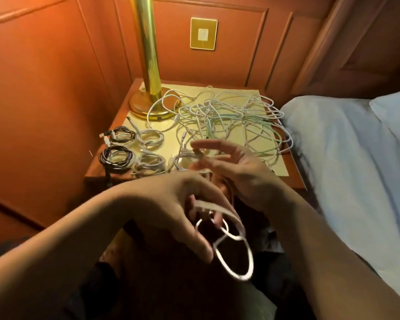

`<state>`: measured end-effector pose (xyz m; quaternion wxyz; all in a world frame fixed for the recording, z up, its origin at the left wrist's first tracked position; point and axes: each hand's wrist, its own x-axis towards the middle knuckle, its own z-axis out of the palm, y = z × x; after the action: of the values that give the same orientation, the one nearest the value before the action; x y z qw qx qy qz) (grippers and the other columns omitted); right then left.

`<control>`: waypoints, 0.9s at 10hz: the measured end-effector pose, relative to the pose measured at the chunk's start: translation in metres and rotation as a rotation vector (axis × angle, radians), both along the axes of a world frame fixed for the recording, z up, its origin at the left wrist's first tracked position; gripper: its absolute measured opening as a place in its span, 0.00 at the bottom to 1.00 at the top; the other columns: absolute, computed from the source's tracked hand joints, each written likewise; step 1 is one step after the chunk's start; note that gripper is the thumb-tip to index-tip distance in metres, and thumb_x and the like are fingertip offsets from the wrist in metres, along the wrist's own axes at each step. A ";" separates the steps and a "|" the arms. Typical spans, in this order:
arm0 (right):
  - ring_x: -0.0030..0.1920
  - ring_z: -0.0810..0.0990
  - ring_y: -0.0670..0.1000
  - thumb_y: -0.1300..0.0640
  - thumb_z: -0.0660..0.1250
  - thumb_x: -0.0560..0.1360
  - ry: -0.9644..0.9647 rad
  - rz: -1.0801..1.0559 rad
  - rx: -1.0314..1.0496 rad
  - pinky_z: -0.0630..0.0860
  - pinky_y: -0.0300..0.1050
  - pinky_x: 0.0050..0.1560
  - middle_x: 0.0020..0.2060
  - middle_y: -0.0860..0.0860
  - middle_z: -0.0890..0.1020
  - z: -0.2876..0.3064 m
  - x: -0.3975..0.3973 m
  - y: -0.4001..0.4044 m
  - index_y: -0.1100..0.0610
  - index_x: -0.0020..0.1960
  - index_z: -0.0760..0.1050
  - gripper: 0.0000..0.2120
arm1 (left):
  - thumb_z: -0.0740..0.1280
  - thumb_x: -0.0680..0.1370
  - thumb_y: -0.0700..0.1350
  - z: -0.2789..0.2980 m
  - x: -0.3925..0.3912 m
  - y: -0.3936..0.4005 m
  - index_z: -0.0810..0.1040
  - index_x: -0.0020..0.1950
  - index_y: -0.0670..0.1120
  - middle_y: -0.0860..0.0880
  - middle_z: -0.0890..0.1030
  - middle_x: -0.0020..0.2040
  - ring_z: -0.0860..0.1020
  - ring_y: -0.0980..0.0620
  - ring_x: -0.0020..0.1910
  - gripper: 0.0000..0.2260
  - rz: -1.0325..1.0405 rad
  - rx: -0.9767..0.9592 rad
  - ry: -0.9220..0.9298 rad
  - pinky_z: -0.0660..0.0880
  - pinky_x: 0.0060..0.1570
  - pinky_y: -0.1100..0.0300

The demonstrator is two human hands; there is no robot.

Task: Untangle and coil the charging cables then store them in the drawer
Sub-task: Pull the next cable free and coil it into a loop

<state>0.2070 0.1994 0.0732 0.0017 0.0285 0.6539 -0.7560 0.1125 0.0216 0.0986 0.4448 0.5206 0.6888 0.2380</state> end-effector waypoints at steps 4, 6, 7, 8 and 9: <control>0.36 0.80 0.45 0.56 0.66 0.80 -0.201 -0.185 0.320 0.73 0.41 0.47 0.33 0.54 0.84 -0.028 0.094 -0.057 0.59 0.45 0.82 0.09 | 0.77 0.69 0.65 -0.054 0.063 -0.066 0.83 0.57 0.61 0.61 0.84 0.53 0.81 0.64 0.54 0.19 0.204 -0.081 0.076 0.80 0.61 0.52; 0.42 0.81 0.50 0.64 0.64 0.79 -0.213 -0.001 0.373 0.76 0.51 0.48 0.39 0.52 0.85 -0.053 0.126 -0.082 0.52 0.55 0.71 0.10 | 0.62 0.75 0.55 -0.078 0.094 -0.076 0.79 0.56 0.52 0.49 0.84 0.52 0.82 0.50 0.53 0.13 0.495 0.166 -0.161 0.78 0.54 0.49; 0.42 0.81 0.50 0.62 0.66 0.79 -0.175 0.047 0.372 0.77 0.48 0.46 0.41 0.52 0.84 -0.061 0.134 -0.093 0.50 0.55 0.67 0.11 | 0.57 0.81 0.55 -0.087 0.118 -0.077 0.79 0.55 0.45 0.41 0.81 0.49 0.80 0.43 0.49 0.17 0.468 0.078 -0.221 0.76 0.52 0.45; 0.37 0.79 0.47 0.60 0.68 0.76 -0.205 0.088 0.307 0.75 0.40 0.38 0.38 0.53 0.79 -0.064 0.138 -0.092 0.52 0.53 0.70 0.10 | 0.56 0.78 0.71 -0.094 0.134 -0.078 0.84 0.53 0.43 0.35 0.82 0.48 0.79 0.44 0.45 0.33 0.414 0.002 -0.174 0.75 0.50 0.44; 0.30 0.72 0.43 0.55 0.70 0.75 -0.265 0.045 0.269 0.69 0.34 0.32 0.37 0.55 0.76 -0.069 0.142 -0.085 0.54 0.48 0.75 0.05 | 0.63 0.78 0.69 -0.091 0.127 -0.080 0.82 0.35 0.41 0.44 0.74 0.28 0.70 0.49 0.28 0.31 0.546 0.094 -0.294 0.65 0.32 0.54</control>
<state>0.3491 0.1140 0.0045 0.1006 0.1130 0.7437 -0.6512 0.2398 -0.0582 0.0074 0.4350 0.2964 0.7196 0.4529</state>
